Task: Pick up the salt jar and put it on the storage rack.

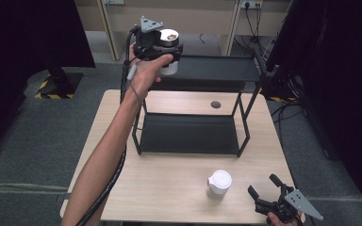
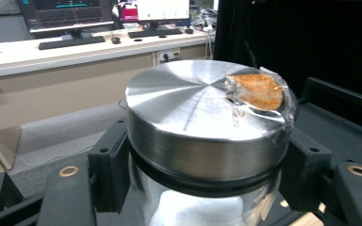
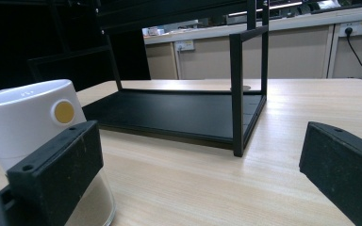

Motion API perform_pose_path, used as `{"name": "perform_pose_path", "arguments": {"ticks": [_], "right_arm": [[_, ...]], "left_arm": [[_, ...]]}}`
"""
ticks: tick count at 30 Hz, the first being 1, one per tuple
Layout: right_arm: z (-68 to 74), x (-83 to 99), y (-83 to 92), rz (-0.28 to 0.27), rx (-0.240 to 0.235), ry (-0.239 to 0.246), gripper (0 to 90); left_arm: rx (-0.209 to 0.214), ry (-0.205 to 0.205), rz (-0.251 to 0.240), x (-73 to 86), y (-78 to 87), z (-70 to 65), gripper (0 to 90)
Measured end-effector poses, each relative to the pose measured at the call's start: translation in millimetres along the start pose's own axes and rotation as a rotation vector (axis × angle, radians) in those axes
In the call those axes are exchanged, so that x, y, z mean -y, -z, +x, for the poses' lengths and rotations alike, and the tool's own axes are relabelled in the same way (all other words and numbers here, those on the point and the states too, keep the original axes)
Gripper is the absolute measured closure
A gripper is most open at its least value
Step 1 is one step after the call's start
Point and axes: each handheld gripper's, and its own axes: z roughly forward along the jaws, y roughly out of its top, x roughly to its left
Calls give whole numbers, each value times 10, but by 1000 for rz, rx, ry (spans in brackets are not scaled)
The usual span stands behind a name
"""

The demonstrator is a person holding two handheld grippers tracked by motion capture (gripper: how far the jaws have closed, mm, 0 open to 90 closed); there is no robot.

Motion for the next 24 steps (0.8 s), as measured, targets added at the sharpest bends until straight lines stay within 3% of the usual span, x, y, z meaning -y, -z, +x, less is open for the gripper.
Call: {"name": "perform_pose_path", "arguments": {"ticks": [5,8,10,14,17,20,21,24], "right_arm": [[-2,0,3,-1,0,1,1],[-6,0,5,-2,0,-1,2],[-5,0,6,-3,0,-1,2],[-5,1,6,-3,0,-1,2],[-5,0,8,-4,0,-1,1],[-7,1,9,-3,0,-3,2],[-7,2,8,-3,0,-4,1],[-6,1,6,-2,-1,-2,1]], "left_arm": [[-20,13,2,-8,-70,-5,311],[-20,-3,-7,-5,-112,14,311],[-32,15,6,-15,-127,-17,311],[-35,-14,-9,3,-191,6,311],[-51,15,-3,5,-215,-31,311],[-58,19,-9,31,-240,-32,311],[-51,-7,-18,46,-260,4,311],[-62,-3,-9,61,-287,3,311]]}}
